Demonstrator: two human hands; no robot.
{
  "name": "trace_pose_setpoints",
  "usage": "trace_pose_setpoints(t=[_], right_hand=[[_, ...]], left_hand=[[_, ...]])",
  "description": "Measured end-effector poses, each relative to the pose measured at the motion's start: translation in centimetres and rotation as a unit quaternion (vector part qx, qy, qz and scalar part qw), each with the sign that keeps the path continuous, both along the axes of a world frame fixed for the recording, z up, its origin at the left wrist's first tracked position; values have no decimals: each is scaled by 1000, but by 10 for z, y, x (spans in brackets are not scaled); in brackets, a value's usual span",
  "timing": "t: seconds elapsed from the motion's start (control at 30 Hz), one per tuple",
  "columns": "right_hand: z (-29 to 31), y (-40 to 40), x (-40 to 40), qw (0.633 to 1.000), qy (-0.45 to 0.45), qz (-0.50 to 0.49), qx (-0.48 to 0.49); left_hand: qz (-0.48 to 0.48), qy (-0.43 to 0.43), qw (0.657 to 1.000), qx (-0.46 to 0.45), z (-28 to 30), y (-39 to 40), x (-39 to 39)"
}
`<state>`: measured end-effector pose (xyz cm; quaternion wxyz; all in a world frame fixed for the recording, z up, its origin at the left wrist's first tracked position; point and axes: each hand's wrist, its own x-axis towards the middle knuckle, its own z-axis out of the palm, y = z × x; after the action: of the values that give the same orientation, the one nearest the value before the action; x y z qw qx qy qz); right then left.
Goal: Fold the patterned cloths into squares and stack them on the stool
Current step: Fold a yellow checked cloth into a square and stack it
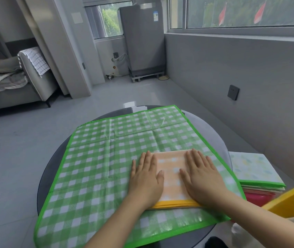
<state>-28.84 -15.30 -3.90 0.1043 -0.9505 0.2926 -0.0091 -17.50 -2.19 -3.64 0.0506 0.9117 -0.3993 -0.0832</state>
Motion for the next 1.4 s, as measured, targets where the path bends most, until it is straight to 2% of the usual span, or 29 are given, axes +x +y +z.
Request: trace_pose_setpoints(t=[0.23, 0.4, 0.53, 0.63, 0.73, 0.87, 0.93, 1.17, 1.4], right_hand=[[-1, 4, -1, 996, -5, -92, -7], [-1, 5, -4, 990, -83, -112, -16], [2, 3, -7, 988, -105, -110, 8], [10, 3, -9, 983, -131, -117, 47], [17, -2, -13, 974, -175, -115, 91], [29, -19, -26, 927, -274, -98, 235], [40, -35, -34, 915, -302, -105, 245], [85, -121, -83, 899, -363, -156, 188], [64, -210, -149, 885, -384, -209, 164]], left_hand=[[119, 16, 993, 7, 2, 8, -4], [141, 39, 985, -97, 1, 11, -5], [156, 60, 973, -162, 2, 13, -1], [183, 138, 935, -270, 9, 15, -2], [184, 278, 857, -393, 21, 12, -10], [188, 325, 795, -478, 39, -9, -15], [174, 347, 775, -499, 49, -28, -20], [102, 391, 745, -531, 77, -130, -54], [73, 437, 730, -520, 50, -244, -102]])
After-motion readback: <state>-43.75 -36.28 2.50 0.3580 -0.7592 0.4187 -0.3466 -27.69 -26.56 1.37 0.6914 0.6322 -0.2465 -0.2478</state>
